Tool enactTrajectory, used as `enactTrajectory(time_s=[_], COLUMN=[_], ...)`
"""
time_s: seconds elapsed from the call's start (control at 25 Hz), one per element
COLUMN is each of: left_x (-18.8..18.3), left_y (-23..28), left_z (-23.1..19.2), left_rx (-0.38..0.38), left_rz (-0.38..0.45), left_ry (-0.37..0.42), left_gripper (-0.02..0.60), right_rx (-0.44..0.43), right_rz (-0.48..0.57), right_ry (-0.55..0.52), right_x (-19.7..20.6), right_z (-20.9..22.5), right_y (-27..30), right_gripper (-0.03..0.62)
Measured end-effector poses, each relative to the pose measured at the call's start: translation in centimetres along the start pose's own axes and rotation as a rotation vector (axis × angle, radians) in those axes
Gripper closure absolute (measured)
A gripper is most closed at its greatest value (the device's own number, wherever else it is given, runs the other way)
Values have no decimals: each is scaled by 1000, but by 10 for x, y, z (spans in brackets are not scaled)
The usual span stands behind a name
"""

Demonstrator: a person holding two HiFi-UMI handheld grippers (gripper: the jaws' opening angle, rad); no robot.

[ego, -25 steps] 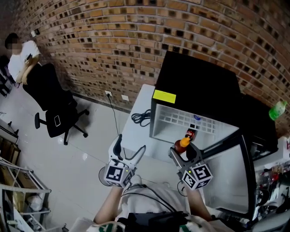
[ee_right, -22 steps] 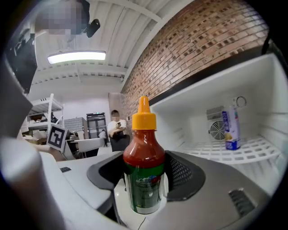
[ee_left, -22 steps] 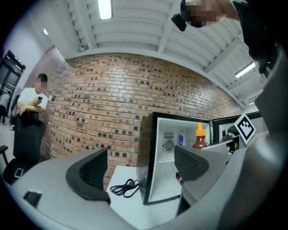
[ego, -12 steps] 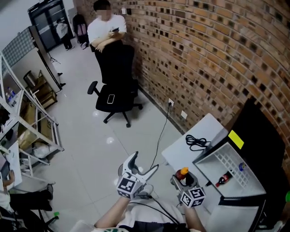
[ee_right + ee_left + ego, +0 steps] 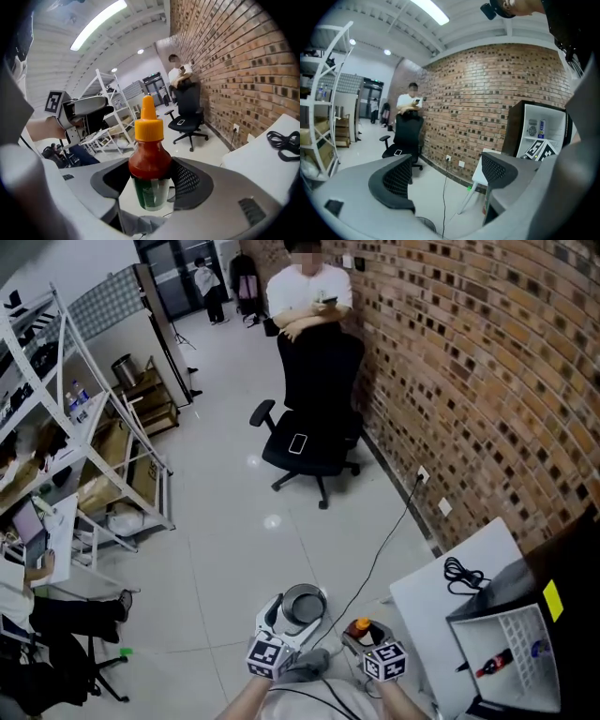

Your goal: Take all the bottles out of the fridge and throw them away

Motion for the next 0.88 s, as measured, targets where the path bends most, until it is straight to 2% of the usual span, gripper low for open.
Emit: enactTrajectory(time_s=[0.24,0.48,0.72,0.88], left_x=[102,192,287,339], left_y=[9,41,57,63], left_z=[-37,-66,-103,-119], left_rx=[-66,-82,-196,-252], left_rz=[-136,-196,-229,-258], left_ry=[-108,-177,-283,-317], left_gripper=[139,172,172,172], right_rx=[-111,-124,-153,-147], right_rz=[-219,-377,-459,-494], right_ry=[-52,-64,-83,-117], right_x=[64,134,198,243], right_z=[3,35,56,71], right_y=[84,189,293,365], right_gripper=[312,312,312,310])
Point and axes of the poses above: the fingertips, and each gripper's own axes: y forward along the fingers, z to its right, x out of its underside, the point moved 7 cm from there along -y, backward along the fingers, and after that the axes turned 4 degrees about x, right-handed, at the moved point
